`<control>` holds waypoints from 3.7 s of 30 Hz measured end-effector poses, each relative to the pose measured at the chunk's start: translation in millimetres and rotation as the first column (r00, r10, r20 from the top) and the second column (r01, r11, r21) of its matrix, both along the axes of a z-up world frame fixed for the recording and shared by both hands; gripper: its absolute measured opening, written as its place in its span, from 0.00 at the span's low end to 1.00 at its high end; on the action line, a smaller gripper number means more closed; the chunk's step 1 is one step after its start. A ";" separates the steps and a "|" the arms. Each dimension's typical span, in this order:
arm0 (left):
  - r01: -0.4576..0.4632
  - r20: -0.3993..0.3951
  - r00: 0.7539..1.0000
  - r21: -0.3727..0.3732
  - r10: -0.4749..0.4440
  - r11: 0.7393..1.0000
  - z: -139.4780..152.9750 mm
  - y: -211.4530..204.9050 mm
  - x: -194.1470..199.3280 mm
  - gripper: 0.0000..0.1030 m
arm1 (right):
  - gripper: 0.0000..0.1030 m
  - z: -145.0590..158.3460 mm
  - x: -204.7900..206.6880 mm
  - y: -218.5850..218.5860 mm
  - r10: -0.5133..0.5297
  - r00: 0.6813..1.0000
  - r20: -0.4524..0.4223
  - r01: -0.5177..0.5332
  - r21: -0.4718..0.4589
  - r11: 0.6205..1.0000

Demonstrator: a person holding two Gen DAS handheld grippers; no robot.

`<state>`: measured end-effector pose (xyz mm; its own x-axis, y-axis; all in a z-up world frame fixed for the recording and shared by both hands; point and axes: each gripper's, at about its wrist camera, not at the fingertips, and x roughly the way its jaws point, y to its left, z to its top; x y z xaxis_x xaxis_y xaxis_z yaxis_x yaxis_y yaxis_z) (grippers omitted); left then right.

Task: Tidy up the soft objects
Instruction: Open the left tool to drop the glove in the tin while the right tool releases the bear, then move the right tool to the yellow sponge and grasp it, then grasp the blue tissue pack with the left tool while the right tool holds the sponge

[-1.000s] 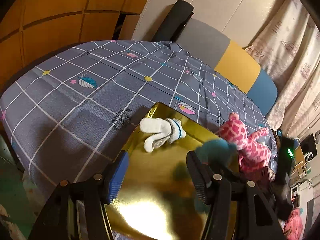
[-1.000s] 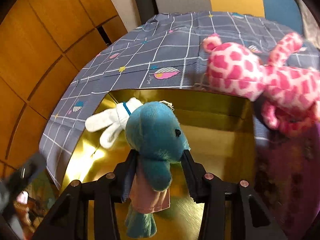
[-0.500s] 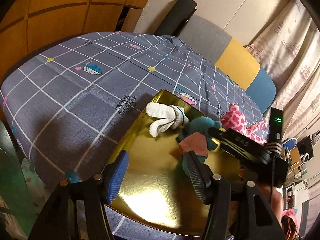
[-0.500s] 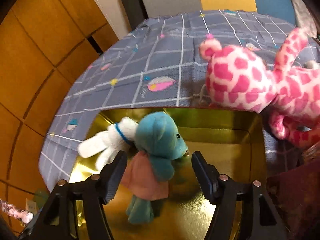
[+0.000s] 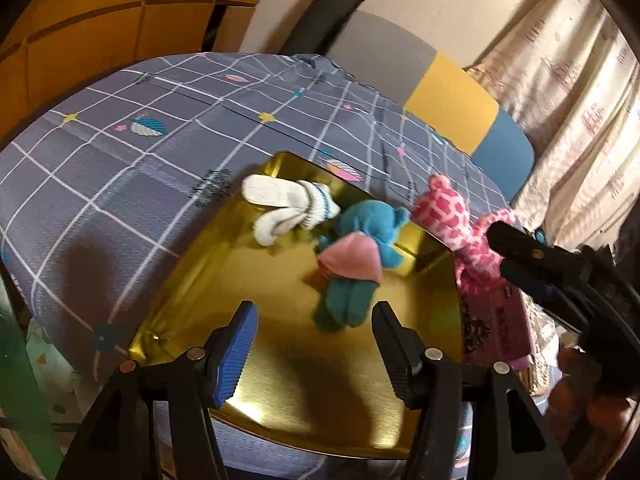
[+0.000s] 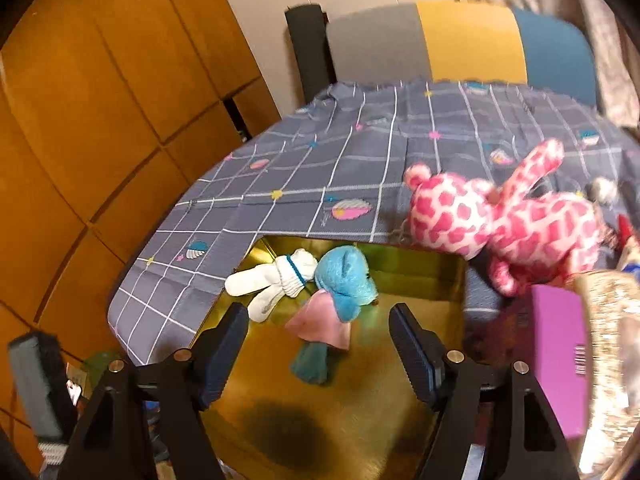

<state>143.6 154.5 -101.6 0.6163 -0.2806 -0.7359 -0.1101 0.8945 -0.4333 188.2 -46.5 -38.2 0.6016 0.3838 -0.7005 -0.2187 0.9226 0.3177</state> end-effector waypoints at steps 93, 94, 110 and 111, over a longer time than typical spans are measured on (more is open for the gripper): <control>0.691 0.005 0.719 0.113 -0.695 0.714 104.3 -406.1 7.3 0.59 | 0.81 -76.7 -67.5 -561.5 -0.520 0.852 -0.059 0.518 0.245 0.820; 0.699 -0.003 0.711 0.115 -0.703 0.706 104.6 -415.4 11.3 0.59 | 0.81 -79.0 -68.4 -565.7 -0.537 0.841 -0.070 0.535 0.264 0.803; 0.678 -0.306 0.733 0.259 -0.607 0.688 17.2 -529.0 123.8 0.83 | 0.81 -86.3 -63.1 -573.4 -0.526 0.840 -0.133 0.532 0.387 0.753; 0.682 -0.321 0.729 0.263 -0.605 0.683 9.3 -533.1 130.0 0.83 | 0.81 -86.9 -63.1 -575.2 -0.528 0.839 -0.133 0.533 0.393 0.749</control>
<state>273.5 -378.7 -92.2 0.2136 -0.2623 -0.9410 0.5036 0.8550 -0.1240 125.1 -621.7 -125.1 0.7849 0.2506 -0.5667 0.2745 0.6793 0.6806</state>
